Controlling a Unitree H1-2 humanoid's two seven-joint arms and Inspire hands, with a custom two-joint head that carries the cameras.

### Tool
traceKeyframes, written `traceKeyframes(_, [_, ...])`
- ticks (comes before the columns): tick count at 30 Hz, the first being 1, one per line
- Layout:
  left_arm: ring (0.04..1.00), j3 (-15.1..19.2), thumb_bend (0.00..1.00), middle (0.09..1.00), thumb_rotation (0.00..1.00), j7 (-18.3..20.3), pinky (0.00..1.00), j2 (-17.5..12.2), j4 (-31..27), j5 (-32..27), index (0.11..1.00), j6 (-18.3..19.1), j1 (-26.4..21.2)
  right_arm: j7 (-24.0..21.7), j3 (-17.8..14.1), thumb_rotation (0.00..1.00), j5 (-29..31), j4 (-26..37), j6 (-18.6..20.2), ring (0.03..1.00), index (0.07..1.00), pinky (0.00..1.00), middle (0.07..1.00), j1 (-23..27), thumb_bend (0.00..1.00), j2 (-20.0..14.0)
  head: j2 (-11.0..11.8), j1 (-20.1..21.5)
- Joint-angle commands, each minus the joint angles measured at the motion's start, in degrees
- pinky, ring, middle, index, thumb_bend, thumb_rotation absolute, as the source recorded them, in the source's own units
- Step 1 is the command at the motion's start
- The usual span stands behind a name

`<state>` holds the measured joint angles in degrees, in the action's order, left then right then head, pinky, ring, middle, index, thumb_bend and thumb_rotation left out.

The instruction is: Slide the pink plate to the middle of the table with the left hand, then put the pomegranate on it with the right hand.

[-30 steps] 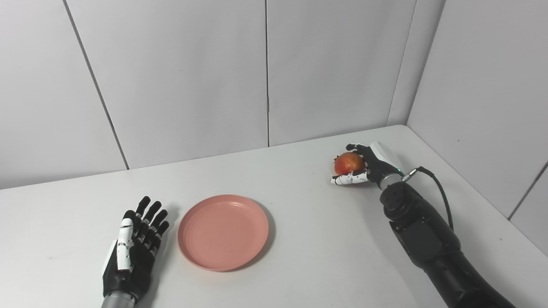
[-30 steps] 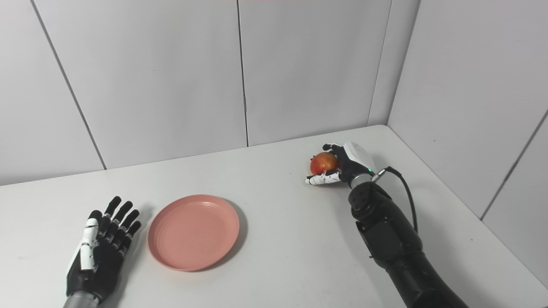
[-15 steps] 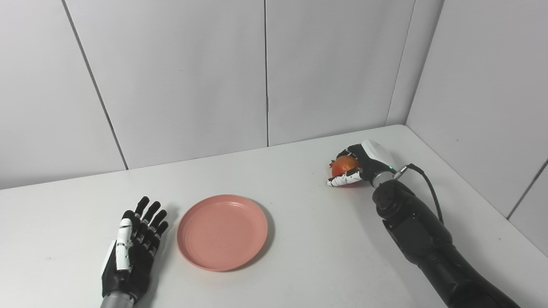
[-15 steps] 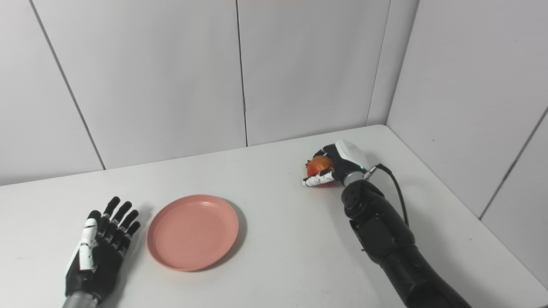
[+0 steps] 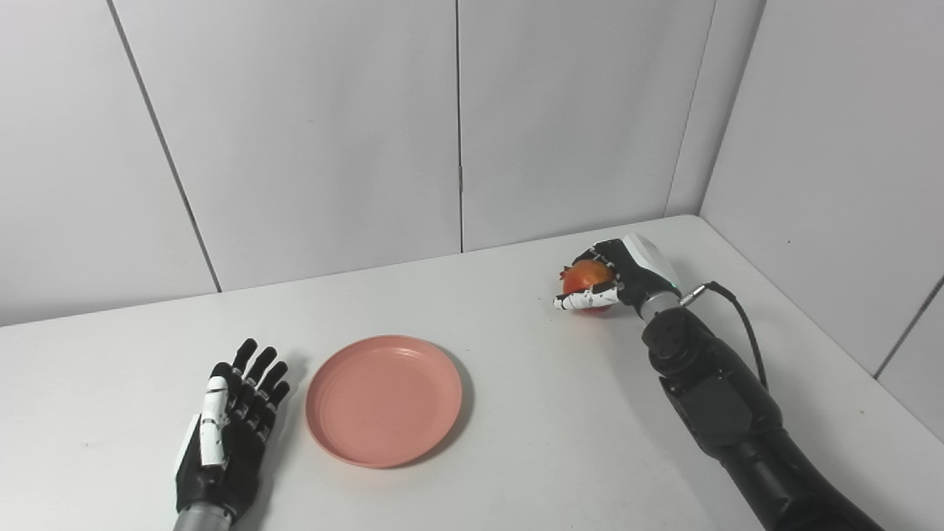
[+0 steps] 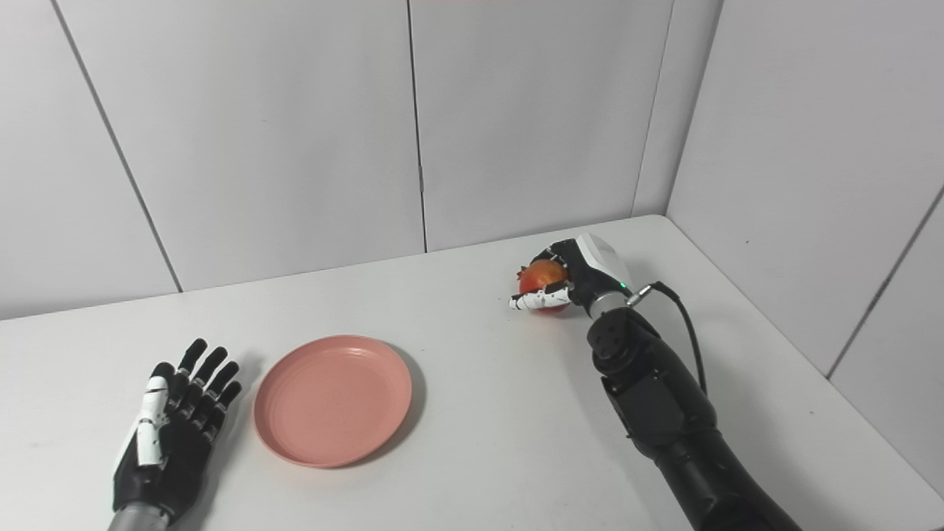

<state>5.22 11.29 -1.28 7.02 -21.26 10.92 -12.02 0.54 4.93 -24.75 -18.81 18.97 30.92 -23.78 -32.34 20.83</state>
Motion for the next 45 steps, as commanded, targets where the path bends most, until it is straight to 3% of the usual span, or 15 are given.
traceKeyframes(1, [0.946, -0.1, 0.4, 0.953, 1.0, -0.5, 0.98, 0.1, 0.3, 0.4, 0.95, 0.7, 0.0, 0.2, -0.9, 0.17, -0.4, 3.2, 0.7, 0.369, 0.46, 0.33, 0.429, 1.8, 0.4, -1.1, 0.0, -0.1])
traceKeyframes(10, [0.944, -0.8, 0.4, 0.952, 1.0, -1.3, 0.98, 0.9, 0.3, 1.3, 0.953, 0.7, -0.1, -2.6, -0.4, 0.14, -0.8, 13.9, 3.6, 0.376, 0.449, 0.34, 0.433, 0.6, 0.42, -0.9, 0.1, -2.2])
traceKeyframes(20, [0.941, -1.8, 0.4, 0.952, 1.0, -3.0, 0.97, 2.4, -0.4, 3.8, 0.952, 0.3, 0.0, -6.5, 2.7, 0.12, -2.9, 24.7, 5.9, 0.376, 0.481, 0.33, 0.442, 1.3, 0.42, 2.3, 0.1, -4.5])
traceKeyframes(28, [0.943, -2.5, 0.4, 0.955, 1.0, -4.3, 0.97, 3.4, -0.9, 6.0, 0.954, -0.2, 0.0, -8.2, 5.4, 0.06, -3.1, 27.3, 3.8, 0.372, 0.483, 0.32, 0.443, 1.7, 0.45, 6.5, -0.2, -7.3])
traceKeyframes(40, [0.943, -3.6, 0.39, 0.953, 1.0, -8.0, 0.96, 6.0, -1.9, 9.7, 0.948, -1.1, 0.2, -8.7, 11.1, 0.13, -5.4, 25.4, 1.5, 0.361, 0.507, 0.3, 0.447, 2.7, 0.45, 10.8, -1.1, -13.8])
traceKeyframes(45, [0.94, -4.0, 0.4, 0.951, 1.0, -9.4, 0.95, 7.1, -1.9, 11.1, 0.945, -1.6, 0.2, -8.7, 12.4, 0.11, -5.3, 24.5, -0.7, 0.367, 0.511, 0.31, 0.439, 2.6, 0.44, 12.4, -1.6, -16.4])
